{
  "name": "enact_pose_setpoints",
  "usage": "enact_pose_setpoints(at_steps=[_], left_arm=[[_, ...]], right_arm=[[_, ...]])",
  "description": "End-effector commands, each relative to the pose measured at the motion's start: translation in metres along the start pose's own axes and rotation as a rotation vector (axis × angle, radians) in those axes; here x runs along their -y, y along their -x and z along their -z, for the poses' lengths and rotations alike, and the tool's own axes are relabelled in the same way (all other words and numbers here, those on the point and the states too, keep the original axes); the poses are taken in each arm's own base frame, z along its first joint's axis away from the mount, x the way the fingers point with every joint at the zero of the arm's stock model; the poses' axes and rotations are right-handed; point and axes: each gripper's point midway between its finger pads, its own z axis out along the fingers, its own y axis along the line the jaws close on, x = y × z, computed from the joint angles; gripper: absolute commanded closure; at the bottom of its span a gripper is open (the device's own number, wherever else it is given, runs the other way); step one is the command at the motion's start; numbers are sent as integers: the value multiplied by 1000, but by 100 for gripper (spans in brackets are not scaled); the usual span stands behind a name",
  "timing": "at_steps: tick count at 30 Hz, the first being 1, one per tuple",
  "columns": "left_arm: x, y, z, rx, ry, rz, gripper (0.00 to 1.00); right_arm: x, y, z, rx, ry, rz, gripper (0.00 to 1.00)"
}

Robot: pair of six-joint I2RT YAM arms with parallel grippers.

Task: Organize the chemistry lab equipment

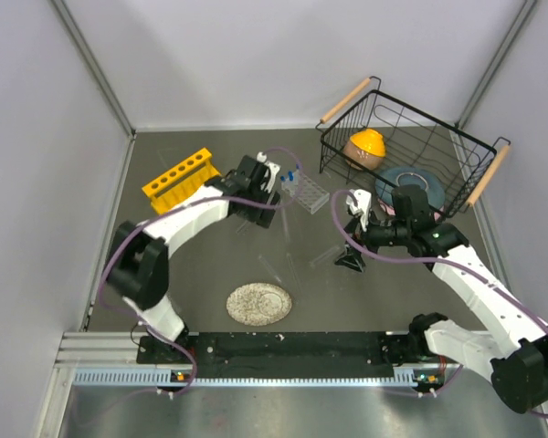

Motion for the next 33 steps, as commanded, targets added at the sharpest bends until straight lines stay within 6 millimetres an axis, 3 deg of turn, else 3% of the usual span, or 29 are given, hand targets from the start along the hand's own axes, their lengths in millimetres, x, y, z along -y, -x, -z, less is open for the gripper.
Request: enact_pose_setpoints(at_steps=[1, 6, 14, 20, 26, 30, 33], left_arm=[[-15, 21, -20, -76, -4, -121, 25], [-29, 38, -59, -161, 9, -145, 38], [-33, 38, -93, -251, 7, -187, 50], [-29, 34, -105, -287, -25, -199, 56], [-22, 25, -113, -317, -66, -190, 68], [-23, 19, -112, -330, -61, -183, 85], [-24, 18, -107, -318, -51, -180, 91]], right_arm=[[3, 20, 7, 76, -26, 78, 1], [2, 22, 11, 83, -37, 87, 1], [6, 20, 9, 71, -48, 77, 1], [6, 20, 8, 69, -45, 72, 1], [8, 19, 8, 64, -48, 65, 1], [7, 18, 8, 62, -48, 65, 1], [8, 17, 7, 62, -48, 65, 1]])
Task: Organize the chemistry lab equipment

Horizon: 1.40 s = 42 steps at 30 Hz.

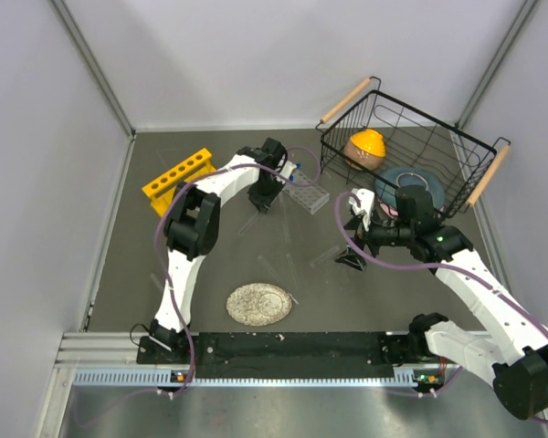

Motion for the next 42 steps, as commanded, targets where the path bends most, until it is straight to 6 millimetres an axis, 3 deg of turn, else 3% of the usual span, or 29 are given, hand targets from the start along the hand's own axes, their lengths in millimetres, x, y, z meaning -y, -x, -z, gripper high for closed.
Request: enact_pose_setpoints(at_steps=[1, 3, 6, 7, 8, 9, 14, 17, 21, 26, 37, 42], left_arm=[[2, -1, 15, 25, -9, 12, 93], [-4, -6, 19, 38, 26, 21, 94], [-9, -8, 41, 112, 44, 50, 97], [-14, -4, 61, 167, 57, 71, 98], [-14, -14, 62, 167, 58, 82, 98], [-19, -10, 70, 215, 65, 99, 98], [-28, -11, 130, 419, 98, 145, 99], [-47, -4, 163, 571, 145, 192, 98], [-89, 4, 196, 714, 247, 281, 98], [-130, 35, 230, 924, 317, 363, 97], [-182, 89, 238, 1110, 455, 372, 98], [-200, 97, 235, 1153, 495, 385, 98]], right_arm=[[6, 6, 0, 25, -15, 22, 1], [6, 6, 1, 24, -16, 19, 1], [8, 6, 2, 27, -20, 18, 1], [8, 6, 2, 27, -21, 16, 1], [7, 6, 2, 27, -20, 16, 1], [8, 6, 2, 28, -21, 17, 1], [8, 6, 2, 28, -17, 12, 1], [7, 6, 1, 29, -13, 15, 1], [6, 5, 0, 28, -1, 10, 1], [6, 3, -1, 23, -2, 10, 1], [5, -1, -6, 13, 30, -10, 1], [6, -2, -7, 9, 34, -15, 1]])
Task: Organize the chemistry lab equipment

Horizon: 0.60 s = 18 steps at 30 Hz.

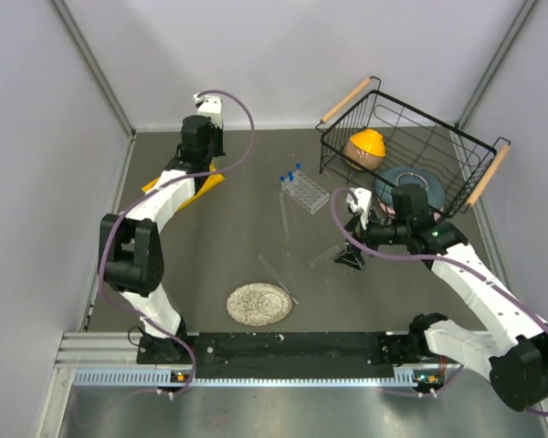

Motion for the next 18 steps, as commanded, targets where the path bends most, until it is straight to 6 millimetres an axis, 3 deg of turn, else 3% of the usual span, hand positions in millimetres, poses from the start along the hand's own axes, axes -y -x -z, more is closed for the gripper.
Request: enact_pose_setpoints(at_steps=[1, 18], left_arm=[[-20, 69, -8, 235, 58, 22, 98], [-35, 39, -36, 209, 78, 4, 97]], right_arm=[[3, 6, -2, 28, 16, 20, 1], [7, -1, -7, -12, 27, -6, 1]])
